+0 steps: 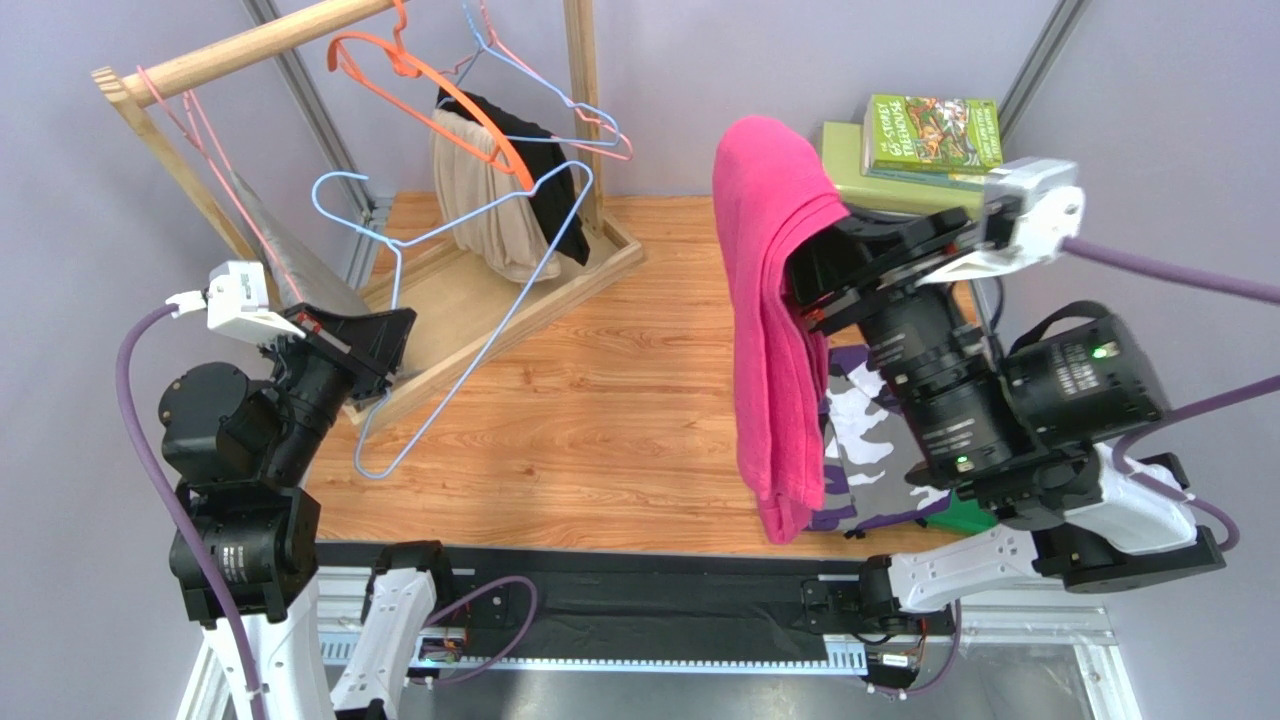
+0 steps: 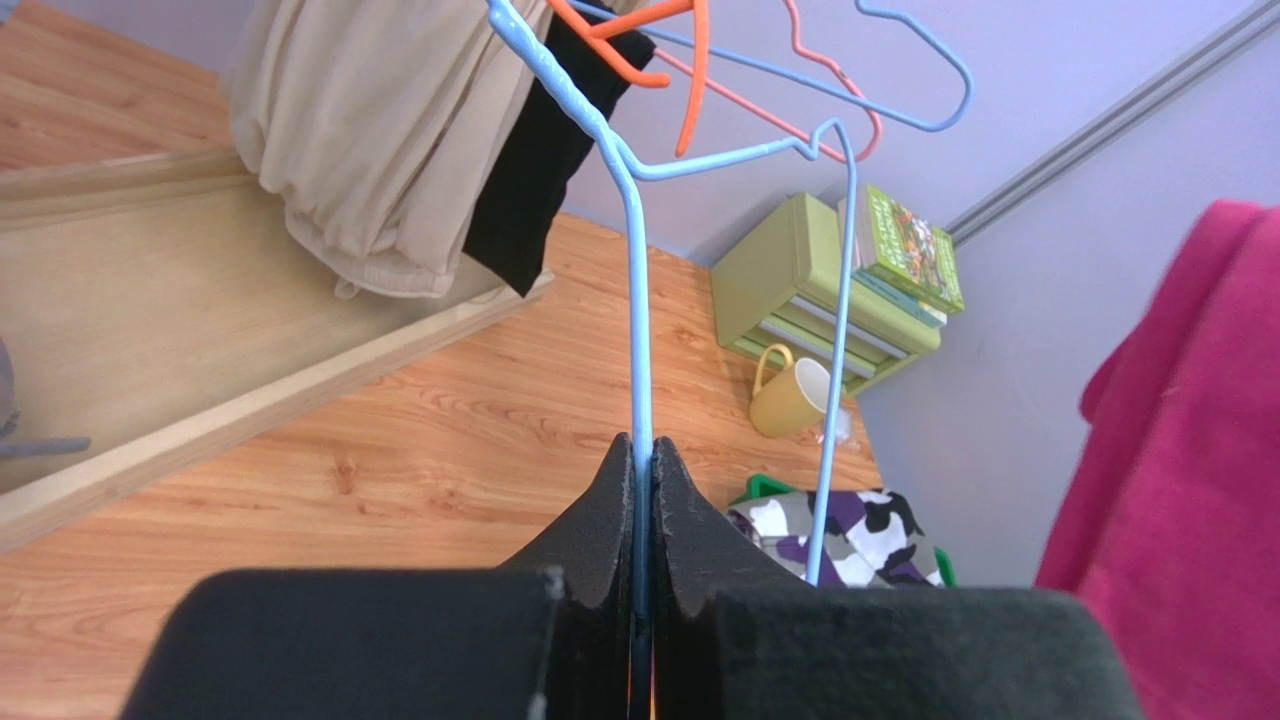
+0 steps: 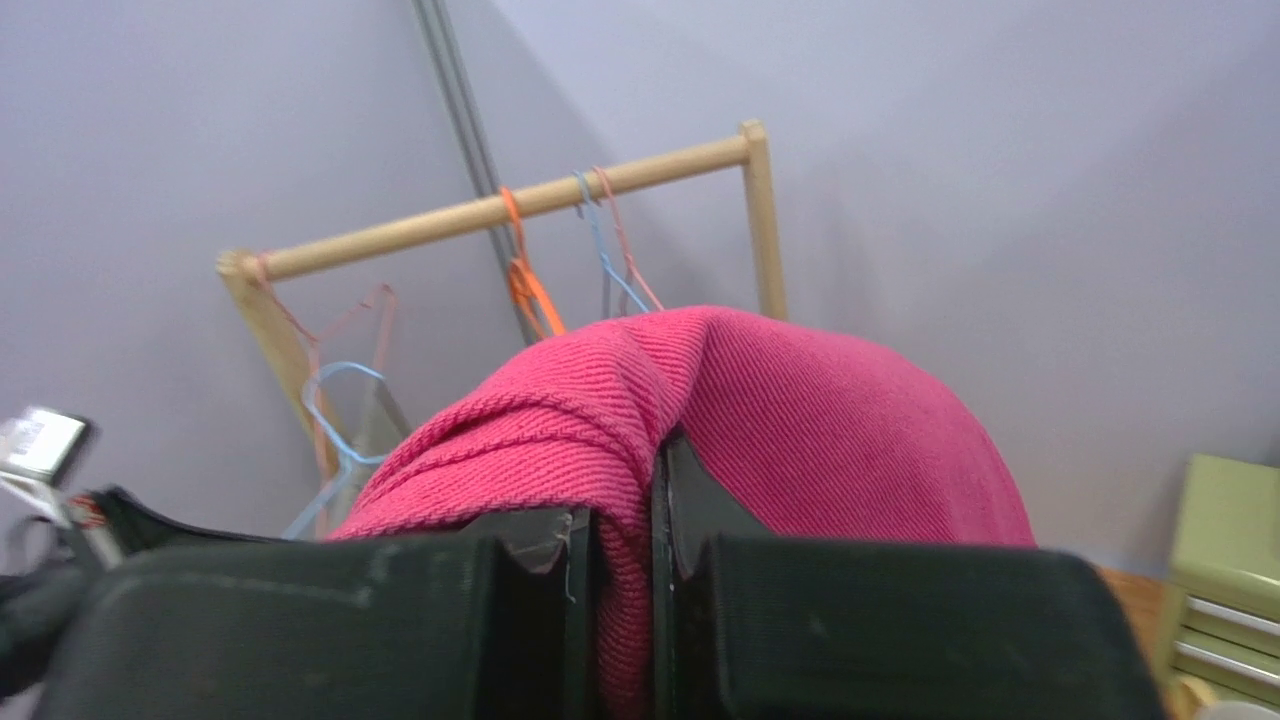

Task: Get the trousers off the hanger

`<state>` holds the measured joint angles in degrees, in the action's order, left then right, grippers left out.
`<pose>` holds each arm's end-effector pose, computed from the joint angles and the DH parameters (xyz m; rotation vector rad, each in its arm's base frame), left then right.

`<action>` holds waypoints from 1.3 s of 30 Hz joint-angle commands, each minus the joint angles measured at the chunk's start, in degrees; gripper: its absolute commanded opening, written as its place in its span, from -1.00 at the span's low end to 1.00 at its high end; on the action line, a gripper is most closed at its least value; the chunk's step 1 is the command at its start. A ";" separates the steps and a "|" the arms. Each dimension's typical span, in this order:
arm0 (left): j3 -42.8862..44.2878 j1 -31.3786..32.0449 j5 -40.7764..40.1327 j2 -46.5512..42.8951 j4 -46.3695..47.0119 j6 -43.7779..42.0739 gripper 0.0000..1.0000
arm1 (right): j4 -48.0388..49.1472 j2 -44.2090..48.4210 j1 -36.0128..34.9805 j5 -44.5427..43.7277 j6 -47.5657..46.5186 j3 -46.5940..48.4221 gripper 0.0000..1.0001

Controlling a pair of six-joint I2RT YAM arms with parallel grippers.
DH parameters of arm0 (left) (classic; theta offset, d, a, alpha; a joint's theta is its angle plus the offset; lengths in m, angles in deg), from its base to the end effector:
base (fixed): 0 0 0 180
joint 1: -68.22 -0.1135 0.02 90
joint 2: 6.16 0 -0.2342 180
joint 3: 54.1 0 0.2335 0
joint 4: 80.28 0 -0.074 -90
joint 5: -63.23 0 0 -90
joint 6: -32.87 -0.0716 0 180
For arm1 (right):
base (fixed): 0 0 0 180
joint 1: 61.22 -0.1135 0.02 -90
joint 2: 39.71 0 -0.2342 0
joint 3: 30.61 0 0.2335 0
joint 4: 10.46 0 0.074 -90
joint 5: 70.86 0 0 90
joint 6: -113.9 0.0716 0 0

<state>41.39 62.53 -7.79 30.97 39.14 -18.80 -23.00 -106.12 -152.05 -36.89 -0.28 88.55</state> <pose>0.0992 -0.0135 0.4482 -0.3684 1.6119 -0.7032 0.0571 0.1555 0.5876 -0.1829 1.2090 0.5942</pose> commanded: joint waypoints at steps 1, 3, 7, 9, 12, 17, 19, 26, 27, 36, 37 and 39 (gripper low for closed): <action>3.42 -0.02 -0.53 -0.21 0.87 -1.24 -1.00 | 7.49 1.72 1.44 -5.91 -3.94 -6.78 -1.00; 3.86 -0.02 -0.61 -0.04 0.95 -1.06 -1.00 | 7.23 3.29 4.24 -7.42 -3.51 -11.97 -1.00; 4.57 -0.02 -0.79 0.32 0.78 -0.89 -1.00 | 2.24 5.24 11.97 -9.10 2.36 -17.86 -1.00; 4.57 -0.02 -0.79 0.49 0.78 -0.80 -1.00 | -2.17 6.03 16.90 -9.27 6.67 -19.97 -1.00; 4.39 -0.02 -0.96 0.58 0.60 -0.88 -1.00 | -5.86 7.87 21.03 -9.01 9.41 -22.25 -1.00; 4.30 -0.02 -1.23 0.76 0.52 -0.80 -1.00 | -8.41 10.42 25.69 -14.10 7.49 -23.23 -1.00; 4.48 -0.02 -1.32 0.84 0.52 -0.80 -1.00 | -9.99 12.27 26.05 -17.51 6.79 -23.23 -1.00; 4.48 -0.02 -1.14 1.02 0.69 -0.97 -1.00 | -21.57 22.72 26.31 -24.82 6.52 -23.76 -1.00; 4.57 -0.02 -1.14 1.02 0.69 -1.06 -1.00 | -22.90 25.34 26.31 -25.61 6.34 -23.67 -1.00; 4.13 -0.02 -0.61 0.76 1.13 -0.71 -1.00 | -45.49 35.03 26.23 -33.61 17.84 -27.26 -1.00; 4.22 -0.02 -0.44 0.84 1.13 -0.80 -1.00 | -46.72 35.30 26.31 -33.62 18.64 -28.49 -1.00; 4.30 -0.02 -0.53 0.84 1.13 -0.88 -1.00 | -49.27 35.56 26.31 -32.57 21.44 -30.17 -1.00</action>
<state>44.51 62.53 -8.88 31.40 39.16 -18.94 -64.57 -69.64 -125.69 -67.77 13.47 61.97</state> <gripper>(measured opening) 0.007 0.084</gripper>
